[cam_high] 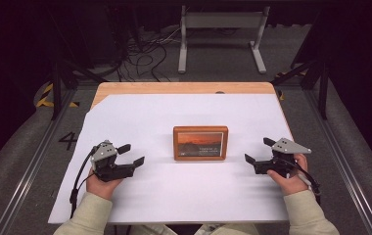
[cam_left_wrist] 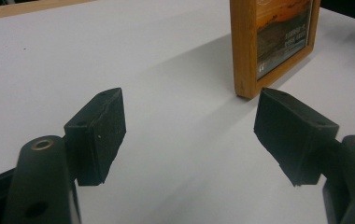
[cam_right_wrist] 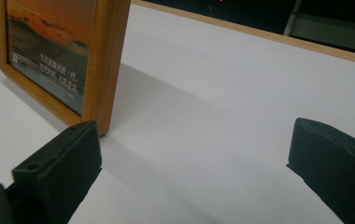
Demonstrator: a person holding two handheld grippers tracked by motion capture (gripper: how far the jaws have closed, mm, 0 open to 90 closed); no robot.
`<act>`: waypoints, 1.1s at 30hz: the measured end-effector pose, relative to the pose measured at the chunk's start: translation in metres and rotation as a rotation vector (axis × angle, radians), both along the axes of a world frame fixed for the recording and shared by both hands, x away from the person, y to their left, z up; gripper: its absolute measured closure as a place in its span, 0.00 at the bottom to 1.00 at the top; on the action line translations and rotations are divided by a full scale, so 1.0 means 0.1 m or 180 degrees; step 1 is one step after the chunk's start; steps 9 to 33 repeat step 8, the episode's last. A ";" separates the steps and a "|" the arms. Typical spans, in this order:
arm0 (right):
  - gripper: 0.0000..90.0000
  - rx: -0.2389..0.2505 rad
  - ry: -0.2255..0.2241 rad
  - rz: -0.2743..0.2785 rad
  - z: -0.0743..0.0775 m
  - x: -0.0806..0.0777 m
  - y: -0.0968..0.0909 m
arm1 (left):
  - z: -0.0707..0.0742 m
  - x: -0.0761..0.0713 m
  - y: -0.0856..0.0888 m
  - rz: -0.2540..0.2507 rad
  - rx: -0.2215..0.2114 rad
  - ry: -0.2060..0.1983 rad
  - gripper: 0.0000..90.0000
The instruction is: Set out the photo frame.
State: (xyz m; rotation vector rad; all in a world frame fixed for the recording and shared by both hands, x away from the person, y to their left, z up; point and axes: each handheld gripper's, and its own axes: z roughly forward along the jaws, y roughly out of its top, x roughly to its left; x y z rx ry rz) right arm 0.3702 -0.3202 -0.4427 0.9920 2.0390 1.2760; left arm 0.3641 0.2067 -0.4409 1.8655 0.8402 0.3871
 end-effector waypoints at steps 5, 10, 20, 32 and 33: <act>0.03 0.0045 -0.0043 -0.0016 0.02 -0.01 -0.01 | -0.01 0.00 0.00 -0.0006 0.0006 0.0019 0.28; 0.03 0.0051 -0.0056 -0.0030 0.03 -0.01 -0.02 | -0.01 0.00 -0.01 -0.0003 -0.0004 0.0038 0.28; 0.03 0.0051 -0.0056 -0.0030 0.03 -0.01 -0.02 | -0.01 0.00 -0.01 -0.0003 -0.0004 0.0038 0.28; 0.03 0.0051 -0.0056 -0.0030 0.03 -0.01 -0.02 | -0.01 0.00 -0.01 -0.0003 -0.0004 0.0038 0.28; 0.03 0.0051 -0.0056 -0.0030 0.03 -0.01 -0.02 | -0.01 0.00 -0.01 -0.0003 -0.0004 0.0038 0.28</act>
